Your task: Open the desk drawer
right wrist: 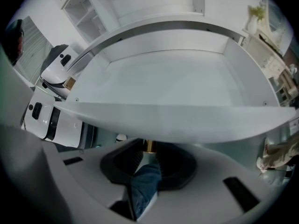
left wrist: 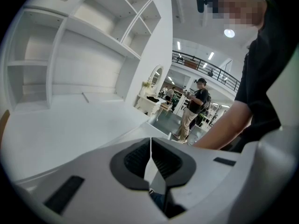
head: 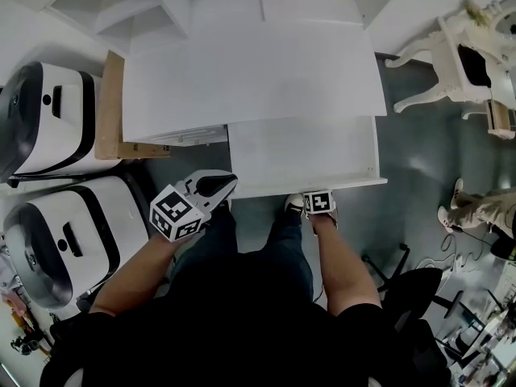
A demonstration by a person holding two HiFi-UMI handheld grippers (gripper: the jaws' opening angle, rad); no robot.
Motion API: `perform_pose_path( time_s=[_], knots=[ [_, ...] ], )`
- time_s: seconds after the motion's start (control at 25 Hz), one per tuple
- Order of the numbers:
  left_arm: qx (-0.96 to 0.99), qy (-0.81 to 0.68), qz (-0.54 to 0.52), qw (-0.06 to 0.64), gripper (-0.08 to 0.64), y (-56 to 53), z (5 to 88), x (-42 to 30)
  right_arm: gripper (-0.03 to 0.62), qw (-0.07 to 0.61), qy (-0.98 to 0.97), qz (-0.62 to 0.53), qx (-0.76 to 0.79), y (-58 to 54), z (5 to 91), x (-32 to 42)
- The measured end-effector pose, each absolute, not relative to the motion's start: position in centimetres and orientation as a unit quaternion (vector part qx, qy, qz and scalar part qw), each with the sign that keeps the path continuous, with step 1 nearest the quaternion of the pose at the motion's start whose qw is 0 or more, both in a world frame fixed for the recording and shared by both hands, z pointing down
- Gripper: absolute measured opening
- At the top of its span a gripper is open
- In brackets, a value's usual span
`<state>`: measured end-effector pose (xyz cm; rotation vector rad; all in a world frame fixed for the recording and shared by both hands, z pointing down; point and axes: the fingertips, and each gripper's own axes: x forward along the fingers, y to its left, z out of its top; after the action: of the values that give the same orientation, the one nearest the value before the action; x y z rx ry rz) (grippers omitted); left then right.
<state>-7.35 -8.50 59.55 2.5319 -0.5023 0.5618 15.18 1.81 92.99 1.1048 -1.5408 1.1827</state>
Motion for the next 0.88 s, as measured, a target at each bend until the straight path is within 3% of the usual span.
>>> perform_pose_path(
  time_s=[0.88],
  knots=[
    [0.929,-0.183,0.205,0.247,0.017,-8.0,59.4,-6.7,0.089,0.404,-0.597,0.519,0.459,2.7,93.2,15.6]
  ],
)
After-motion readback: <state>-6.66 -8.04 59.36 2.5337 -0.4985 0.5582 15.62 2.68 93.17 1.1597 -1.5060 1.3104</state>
